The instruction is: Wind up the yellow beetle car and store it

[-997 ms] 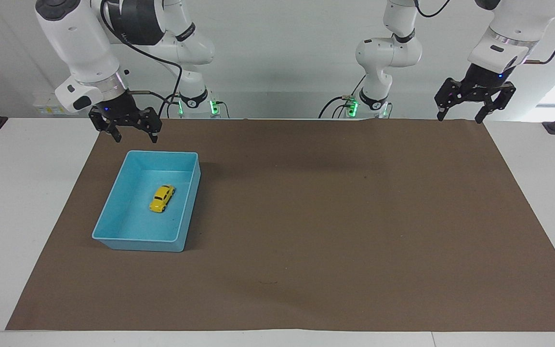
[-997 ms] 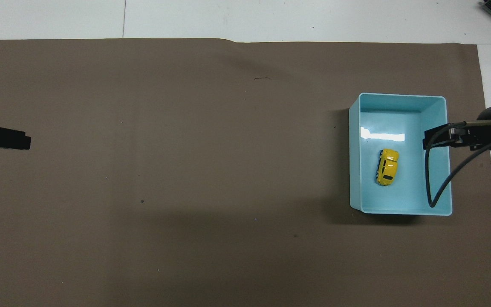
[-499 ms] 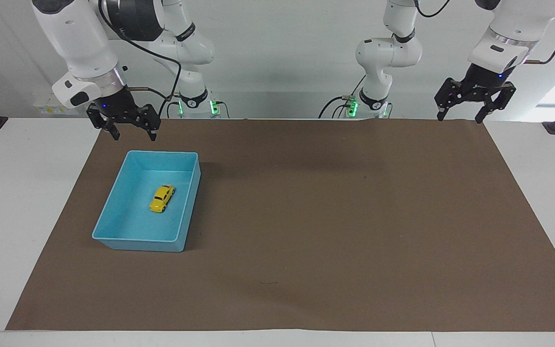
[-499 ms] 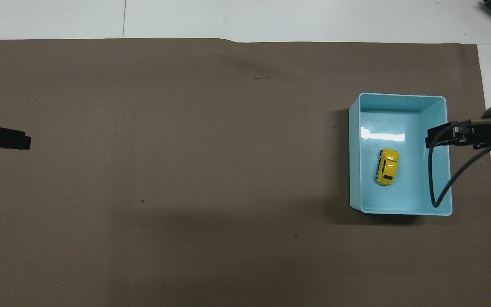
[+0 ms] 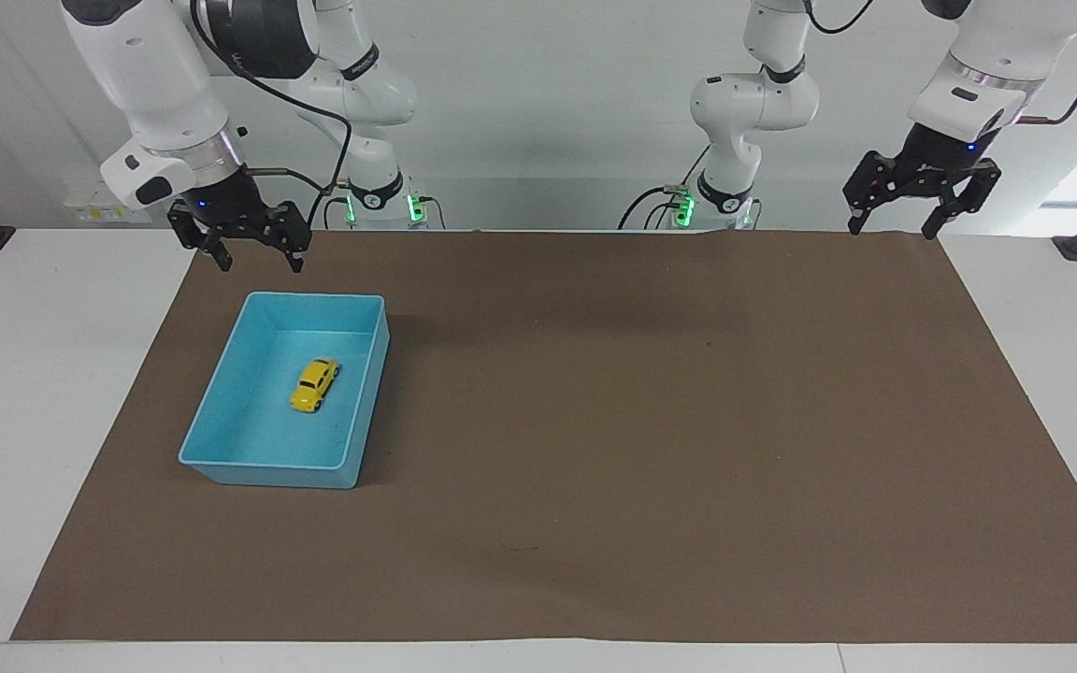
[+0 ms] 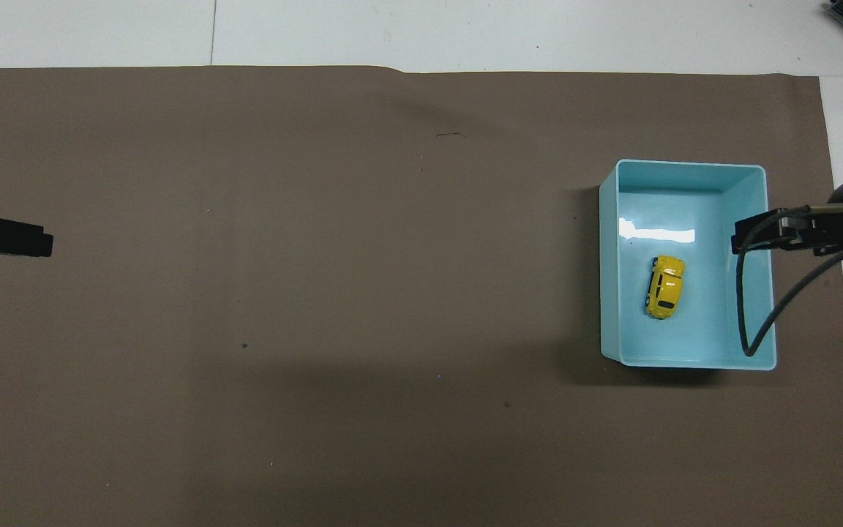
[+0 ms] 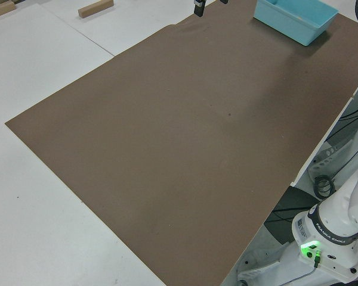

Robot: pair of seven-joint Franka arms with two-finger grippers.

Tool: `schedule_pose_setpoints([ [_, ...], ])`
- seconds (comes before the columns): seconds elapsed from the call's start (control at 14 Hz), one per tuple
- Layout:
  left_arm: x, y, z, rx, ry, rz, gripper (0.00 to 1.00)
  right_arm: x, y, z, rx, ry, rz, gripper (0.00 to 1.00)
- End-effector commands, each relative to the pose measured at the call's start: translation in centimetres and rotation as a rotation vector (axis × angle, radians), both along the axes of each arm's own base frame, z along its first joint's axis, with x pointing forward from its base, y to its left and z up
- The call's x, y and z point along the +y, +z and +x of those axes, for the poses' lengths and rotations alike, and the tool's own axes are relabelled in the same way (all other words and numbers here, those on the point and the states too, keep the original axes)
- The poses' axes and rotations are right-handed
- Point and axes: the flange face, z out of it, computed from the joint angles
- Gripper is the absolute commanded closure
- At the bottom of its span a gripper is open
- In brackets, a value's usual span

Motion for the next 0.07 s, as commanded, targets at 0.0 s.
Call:
schedule_pose_setpoints([
  [0.0,0.3,0.18,-0.72,0.005,-0.008,-0.008,0.0,0.15,0.76,-0.91,0.014,-0.011,-0.001,0.0],
])
